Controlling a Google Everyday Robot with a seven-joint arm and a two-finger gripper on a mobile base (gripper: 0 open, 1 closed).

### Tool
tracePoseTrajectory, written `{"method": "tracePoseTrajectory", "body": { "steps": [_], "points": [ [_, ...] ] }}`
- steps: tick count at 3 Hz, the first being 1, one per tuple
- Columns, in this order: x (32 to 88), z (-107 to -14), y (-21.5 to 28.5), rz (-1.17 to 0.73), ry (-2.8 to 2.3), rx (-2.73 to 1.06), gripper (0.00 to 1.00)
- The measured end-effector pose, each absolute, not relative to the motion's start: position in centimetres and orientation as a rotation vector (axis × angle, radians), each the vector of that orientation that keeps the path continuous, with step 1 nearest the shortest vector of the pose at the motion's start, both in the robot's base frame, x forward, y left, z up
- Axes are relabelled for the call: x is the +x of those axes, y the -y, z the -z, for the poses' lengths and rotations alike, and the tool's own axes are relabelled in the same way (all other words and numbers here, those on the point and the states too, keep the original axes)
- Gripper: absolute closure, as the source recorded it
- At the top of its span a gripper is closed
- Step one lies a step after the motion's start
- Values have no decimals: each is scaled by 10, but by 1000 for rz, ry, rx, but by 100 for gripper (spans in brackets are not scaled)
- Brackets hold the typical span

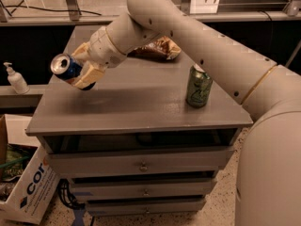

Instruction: Place pepsi can upright

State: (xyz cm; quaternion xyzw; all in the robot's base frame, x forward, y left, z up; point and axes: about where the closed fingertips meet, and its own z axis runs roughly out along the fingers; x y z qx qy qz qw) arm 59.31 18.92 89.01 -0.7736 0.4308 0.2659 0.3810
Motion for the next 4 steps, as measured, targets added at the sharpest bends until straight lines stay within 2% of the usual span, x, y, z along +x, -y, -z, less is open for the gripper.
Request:
{"method": "tracePoseTrajectory", "body": {
  "steps": [2,4],
  "points": [
    [601,-901,-187,-897,-1041,-1796,100],
    [602,-903,-188,-976,-1067,-1814,100]
  ]
}}
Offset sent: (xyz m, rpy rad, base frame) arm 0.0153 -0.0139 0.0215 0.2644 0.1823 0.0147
